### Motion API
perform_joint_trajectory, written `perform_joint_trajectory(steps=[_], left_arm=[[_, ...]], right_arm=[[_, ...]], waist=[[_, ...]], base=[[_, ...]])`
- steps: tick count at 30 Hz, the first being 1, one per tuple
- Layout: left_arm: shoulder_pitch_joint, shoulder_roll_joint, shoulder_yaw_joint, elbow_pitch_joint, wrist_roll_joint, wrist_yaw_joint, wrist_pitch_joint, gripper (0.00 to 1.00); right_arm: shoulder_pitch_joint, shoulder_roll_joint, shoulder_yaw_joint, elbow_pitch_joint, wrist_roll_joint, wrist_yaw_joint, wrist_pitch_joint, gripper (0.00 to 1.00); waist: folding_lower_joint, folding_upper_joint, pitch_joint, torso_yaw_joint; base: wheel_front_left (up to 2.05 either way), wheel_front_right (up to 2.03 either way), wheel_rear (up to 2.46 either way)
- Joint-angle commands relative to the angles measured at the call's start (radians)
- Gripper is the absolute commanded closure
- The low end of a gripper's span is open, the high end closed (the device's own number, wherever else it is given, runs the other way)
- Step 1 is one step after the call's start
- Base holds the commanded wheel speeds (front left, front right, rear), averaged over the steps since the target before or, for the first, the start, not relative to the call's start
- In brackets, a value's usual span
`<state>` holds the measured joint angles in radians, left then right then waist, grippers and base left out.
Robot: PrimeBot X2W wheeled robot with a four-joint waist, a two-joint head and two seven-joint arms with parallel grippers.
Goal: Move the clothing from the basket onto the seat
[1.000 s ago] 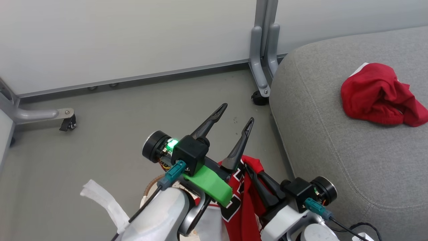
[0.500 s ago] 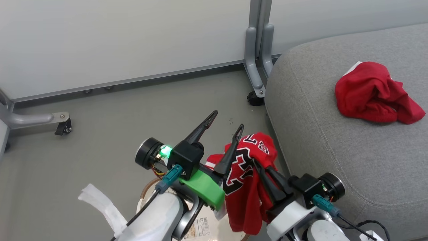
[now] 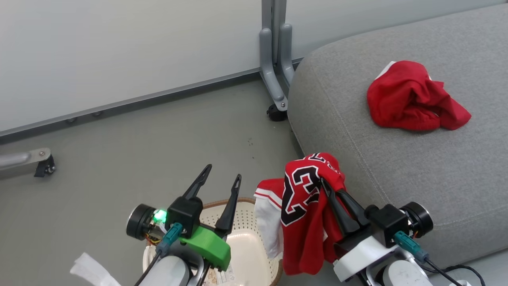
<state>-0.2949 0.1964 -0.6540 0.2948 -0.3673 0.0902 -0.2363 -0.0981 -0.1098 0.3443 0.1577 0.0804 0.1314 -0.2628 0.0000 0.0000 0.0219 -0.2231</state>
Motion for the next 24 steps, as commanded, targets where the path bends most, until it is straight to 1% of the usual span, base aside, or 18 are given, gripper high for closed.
perform_joint_trajectory(steps=[1,3,6,11,15,20,21,24], left_arm=[[0.029,0.008,0.007,0.004,0.002,0.006,-0.012,0.0],[0.049,0.016,0.018,0.004,-0.003,0.001,-0.022,0.0],[0.084,0.035,0.034,-0.009,0.013,0.006,-0.029,0.0],[0.144,0.039,0.08,-0.057,0.038,-0.001,-0.028,0.0],[0.189,0.037,0.106,-0.106,0.066,-0.03,-0.028,0.0],[0.237,0.03,0.127,-0.149,0.095,-0.074,-0.028,0.0],[0.243,0.03,0.125,-0.156,0.105,-0.088,-0.028,0.0],[0.237,0.031,0.116,-0.154,0.124,-0.121,-0.028,0.0]], right_arm=[[0.012,-0.002,-0.01,-0.014,-0.007,-0.001,-0.003,1.0],[0.02,-0.002,-0.023,-0.026,-0.007,-0.001,-0.003,1.0],[0.03,-0.004,-0.039,-0.043,-0.013,-0.001,-0.003,1.0],[0.038,0.002,-0.071,-0.076,-0.012,-0.001,-0.003,1.0],[0.054,0.019,-0.114,-0.101,0.022,-0.001,-0.003,1.0],[0.072,0.019,-0.147,-0.121,0.011,-0.001,-0.003,1.0],[0.081,0.02,-0.157,-0.127,0.01,-0.001,-0.003,1.0],[0.1,0.027,-0.2,-0.155,0.003,-0.001,-0.003,1.0]], waist=[[0.0,0.0,0.013,-0.041],[0.0,0.0,0.021,-0.066],[0.0,0.0,0.035,-0.105],[0.0,0.0,0.057,-0.17],[0.0,0.0,0.077,-0.231],[0.0,0.0,0.093,-0.304],[0.0,0.0,0.1,-0.316],[0.0,0.0,0.128,-0.328]], base=[[0.0,0.0,0.0],[0.0,0.0,0.0],[0.0,0.0,0.0],[0.0,0.0,0.0],[0.0,0.0,0.0],[0.0,0.0,0.0],[0.0,0.0,0.0],[0.0,0.0,0.0]])
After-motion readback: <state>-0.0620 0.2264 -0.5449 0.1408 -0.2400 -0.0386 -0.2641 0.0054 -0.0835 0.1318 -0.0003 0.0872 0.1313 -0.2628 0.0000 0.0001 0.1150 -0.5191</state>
